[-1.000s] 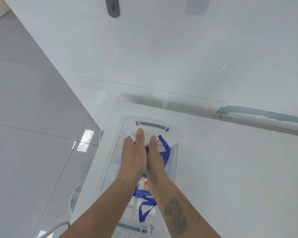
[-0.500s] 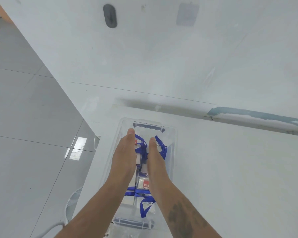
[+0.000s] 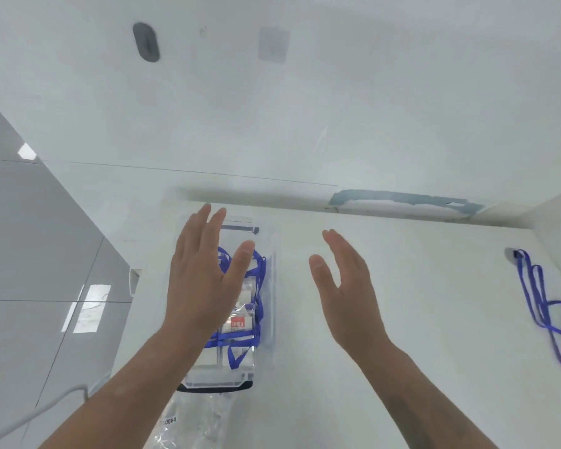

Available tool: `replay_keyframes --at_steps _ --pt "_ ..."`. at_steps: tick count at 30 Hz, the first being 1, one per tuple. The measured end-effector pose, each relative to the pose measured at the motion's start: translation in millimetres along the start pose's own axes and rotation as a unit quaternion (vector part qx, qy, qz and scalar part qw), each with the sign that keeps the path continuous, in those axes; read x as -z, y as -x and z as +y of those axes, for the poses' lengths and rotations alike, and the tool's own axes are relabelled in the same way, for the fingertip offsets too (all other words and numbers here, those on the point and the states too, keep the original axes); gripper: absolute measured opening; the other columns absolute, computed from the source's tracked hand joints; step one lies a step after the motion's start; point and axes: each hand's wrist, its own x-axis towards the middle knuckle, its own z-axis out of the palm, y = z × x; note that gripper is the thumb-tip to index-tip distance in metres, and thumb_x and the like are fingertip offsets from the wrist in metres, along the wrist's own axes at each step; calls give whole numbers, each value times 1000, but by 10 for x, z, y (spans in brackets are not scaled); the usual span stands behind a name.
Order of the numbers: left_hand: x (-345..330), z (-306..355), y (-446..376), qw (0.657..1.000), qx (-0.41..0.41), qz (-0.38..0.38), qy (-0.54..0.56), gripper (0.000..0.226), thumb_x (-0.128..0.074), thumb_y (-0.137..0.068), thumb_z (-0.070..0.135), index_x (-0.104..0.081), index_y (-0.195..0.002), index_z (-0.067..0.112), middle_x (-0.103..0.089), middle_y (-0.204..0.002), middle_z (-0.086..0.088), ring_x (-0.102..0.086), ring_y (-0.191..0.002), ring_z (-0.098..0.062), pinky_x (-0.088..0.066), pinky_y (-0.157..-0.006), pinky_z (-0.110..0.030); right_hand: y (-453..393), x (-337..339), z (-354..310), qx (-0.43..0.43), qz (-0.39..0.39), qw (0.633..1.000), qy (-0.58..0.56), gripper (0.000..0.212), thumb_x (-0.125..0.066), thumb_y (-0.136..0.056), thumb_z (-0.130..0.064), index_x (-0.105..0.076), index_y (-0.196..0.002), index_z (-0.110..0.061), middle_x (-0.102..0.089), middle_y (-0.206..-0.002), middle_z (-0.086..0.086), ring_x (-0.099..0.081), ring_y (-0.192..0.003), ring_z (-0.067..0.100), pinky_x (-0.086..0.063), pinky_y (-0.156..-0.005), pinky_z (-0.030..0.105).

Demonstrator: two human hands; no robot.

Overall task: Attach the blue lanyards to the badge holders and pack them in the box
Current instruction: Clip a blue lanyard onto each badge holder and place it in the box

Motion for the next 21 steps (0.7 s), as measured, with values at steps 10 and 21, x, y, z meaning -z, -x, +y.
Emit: replay_keyframes --at_steps 10,21 --pt "-535 563 335 997 -68 -18 -34 70 -35 -92 62 -29 -151 24 -18 -162 6 -13 -150 -16 -23 -119 -44 122 904 961 27 56 988 145 64 -33 -95 -59 -28 -152 -32 -19 -160 -18 -7 -147 0 -16 -120 31" --pt "-2062 2011 671 993 -90 2 -77 70 -31 -95 62 -28 -152 21 -19 -163 3 -13 -150 -17 -21 -119 -39 -71 2455 2513 48 55 985 156 61 -35 -96 -56 -28 -151 -32 -20 -160 -16 -7 -148 1 -12 -117 26"
